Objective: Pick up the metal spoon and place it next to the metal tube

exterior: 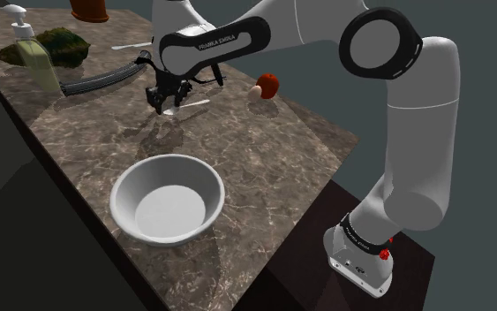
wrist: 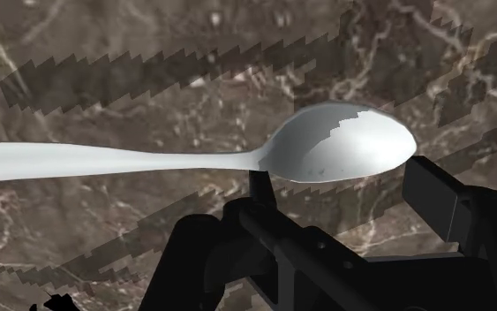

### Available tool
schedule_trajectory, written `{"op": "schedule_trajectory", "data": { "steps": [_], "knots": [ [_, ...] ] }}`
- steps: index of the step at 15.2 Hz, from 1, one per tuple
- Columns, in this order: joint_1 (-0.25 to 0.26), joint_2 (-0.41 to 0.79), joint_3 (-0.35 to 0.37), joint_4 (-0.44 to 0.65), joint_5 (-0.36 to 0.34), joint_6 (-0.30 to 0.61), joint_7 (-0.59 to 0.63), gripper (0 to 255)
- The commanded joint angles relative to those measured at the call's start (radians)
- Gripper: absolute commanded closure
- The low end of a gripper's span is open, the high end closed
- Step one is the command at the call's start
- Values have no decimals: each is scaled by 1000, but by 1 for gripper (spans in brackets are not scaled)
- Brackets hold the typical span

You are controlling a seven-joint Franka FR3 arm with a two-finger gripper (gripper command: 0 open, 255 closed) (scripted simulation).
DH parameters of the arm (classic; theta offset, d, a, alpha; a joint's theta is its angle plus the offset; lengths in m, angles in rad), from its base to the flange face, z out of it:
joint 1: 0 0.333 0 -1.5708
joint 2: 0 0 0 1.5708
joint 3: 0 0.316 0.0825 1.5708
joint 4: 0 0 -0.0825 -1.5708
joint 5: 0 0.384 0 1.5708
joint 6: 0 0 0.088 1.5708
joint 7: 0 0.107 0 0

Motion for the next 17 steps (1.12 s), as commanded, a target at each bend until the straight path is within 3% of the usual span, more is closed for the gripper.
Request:
{"op": "schedule_trajectory", "data": {
  "steps": [1, 4, 5, 10, 14, 17],
  "knots": [
    [0, 1, 0, 0, 0, 1, 0, 255],
    [0, 1, 0, 0, 0, 1, 0, 255],
    [0, 1, 0, 0, 0, 1, 0, 0],
    [0, 1, 0, 0, 0, 1, 0, 0],
    [-4, -69, 14, 18, 21, -85, -12, 0],
    [-4, -69, 14, 18, 21, -85, -12, 0]
  ]
}}
